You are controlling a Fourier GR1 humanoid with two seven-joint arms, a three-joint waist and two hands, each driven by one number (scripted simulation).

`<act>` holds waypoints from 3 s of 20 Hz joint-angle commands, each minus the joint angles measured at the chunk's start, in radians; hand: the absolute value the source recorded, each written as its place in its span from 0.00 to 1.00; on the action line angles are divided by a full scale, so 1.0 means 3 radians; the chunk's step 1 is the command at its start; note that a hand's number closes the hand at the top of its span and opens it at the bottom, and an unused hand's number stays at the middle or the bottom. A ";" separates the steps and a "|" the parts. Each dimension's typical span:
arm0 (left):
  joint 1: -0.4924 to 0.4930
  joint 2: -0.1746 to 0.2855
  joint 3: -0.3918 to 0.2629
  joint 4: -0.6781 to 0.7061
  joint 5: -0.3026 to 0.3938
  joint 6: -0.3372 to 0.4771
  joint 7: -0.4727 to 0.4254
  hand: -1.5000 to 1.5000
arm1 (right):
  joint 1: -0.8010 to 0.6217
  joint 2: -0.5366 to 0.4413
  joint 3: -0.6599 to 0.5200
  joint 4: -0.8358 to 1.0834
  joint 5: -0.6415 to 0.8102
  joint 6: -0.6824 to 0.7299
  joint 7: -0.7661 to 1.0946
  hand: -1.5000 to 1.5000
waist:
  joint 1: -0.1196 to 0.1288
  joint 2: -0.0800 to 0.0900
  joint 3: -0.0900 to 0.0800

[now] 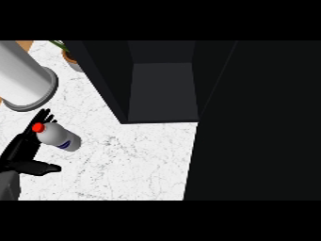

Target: Pick up the bottled water, place it into the cabinet and close the cabinet

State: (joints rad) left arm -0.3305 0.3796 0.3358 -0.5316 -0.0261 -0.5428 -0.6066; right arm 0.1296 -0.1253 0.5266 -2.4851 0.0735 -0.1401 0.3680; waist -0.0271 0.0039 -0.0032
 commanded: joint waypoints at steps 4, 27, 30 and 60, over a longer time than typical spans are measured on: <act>-0.0249 0.0011 -0.0037 0.0521 -0.0126 -0.0038 -0.0576 0.00 | -0.0372 0.0025 -0.0204 -0.0114 0.0195 -0.0103 0.0304 0.00 | 0.0027 0.0012 -0.0003; -0.0502 -0.0223 -0.0392 0.0605 -0.0479 0.0448 -0.1468 1.00 | -0.0121 -0.0210 0.0076 -0.0146 0.0190 -0.0199 0.0118 0.00 | 0.0006 0.0006 -0.0002; -0.0515 -0.0282 -0.0391 0.0551 -0.0477 0.0633 -0.1574 1.00 | -0.0057 -0.0329 -0.0057 -0.0402 0.0066 -0.0167 0.0218 0.00 | 0.0008 -0.0001 0.0001; -0.0523 -0.1265 -0.2372 -0.1872 0.1269 0.3183 0.0563 1.00 | 0.0157 -0.0395 0.0156 -0.0331 0.0149 -0.0384 -0.0037 0.00 | 0.0055 -0.0020 0.0010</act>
State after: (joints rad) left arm -0.4515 0.0026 -0.3240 -1.0564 0.3537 0.3329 -0.4960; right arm 0.1539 -0.2423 0.5574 -2.4865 0.0608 -0.2526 0.3241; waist -0.0112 -0.0033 -0.0001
